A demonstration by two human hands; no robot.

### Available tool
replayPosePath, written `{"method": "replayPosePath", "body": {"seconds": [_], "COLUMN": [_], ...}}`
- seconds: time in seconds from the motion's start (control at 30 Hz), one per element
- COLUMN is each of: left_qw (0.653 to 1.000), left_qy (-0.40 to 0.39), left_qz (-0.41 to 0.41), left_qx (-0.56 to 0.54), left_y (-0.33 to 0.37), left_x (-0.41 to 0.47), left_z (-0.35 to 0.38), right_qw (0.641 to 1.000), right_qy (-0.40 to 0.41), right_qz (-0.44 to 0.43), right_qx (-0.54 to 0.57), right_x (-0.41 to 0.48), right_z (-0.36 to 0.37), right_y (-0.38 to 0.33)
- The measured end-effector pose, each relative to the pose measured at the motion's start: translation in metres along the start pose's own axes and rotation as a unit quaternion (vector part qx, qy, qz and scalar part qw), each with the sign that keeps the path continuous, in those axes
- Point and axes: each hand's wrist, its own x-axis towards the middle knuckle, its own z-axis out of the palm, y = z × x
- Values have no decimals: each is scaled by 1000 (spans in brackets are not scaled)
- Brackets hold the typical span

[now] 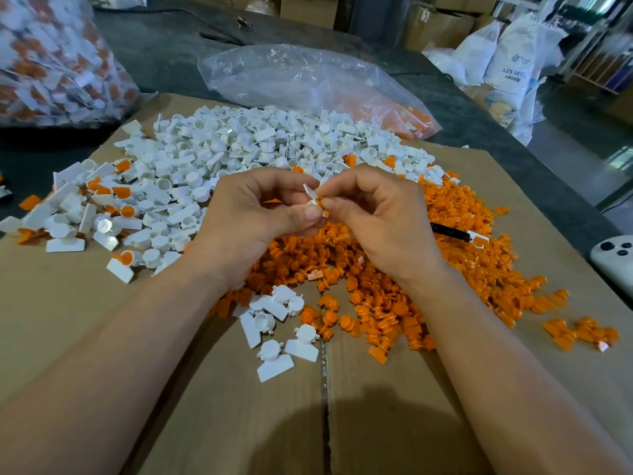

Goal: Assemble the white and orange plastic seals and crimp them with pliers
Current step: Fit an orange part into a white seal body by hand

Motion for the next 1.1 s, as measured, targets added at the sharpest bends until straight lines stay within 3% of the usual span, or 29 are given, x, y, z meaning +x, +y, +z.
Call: {"method": "replayPosePath", "body": {"seconds": [0.5,0.67,0.97,1.1], "left_qw": [994,997,997,997], "left_qy": [31,29,41,31], "left_qz": [9,-42,-42,-48], "left_qx": [101,-53,-40,-51], "left_y": [0,4,4,3], "left_x": [1,2,1,1], "left_z": [0,-1,2,0], "right_qw": [1000,1000,999,999], "right_qy": [26,27,28,21], "right_qz": [7,-3,-4,26], "right_qx": [14,0,-17,32], "right_x": [-4,-3,-3,-4], "right_z": [5,4,4,3], "right_y": [-1,-2,-2,1]}}
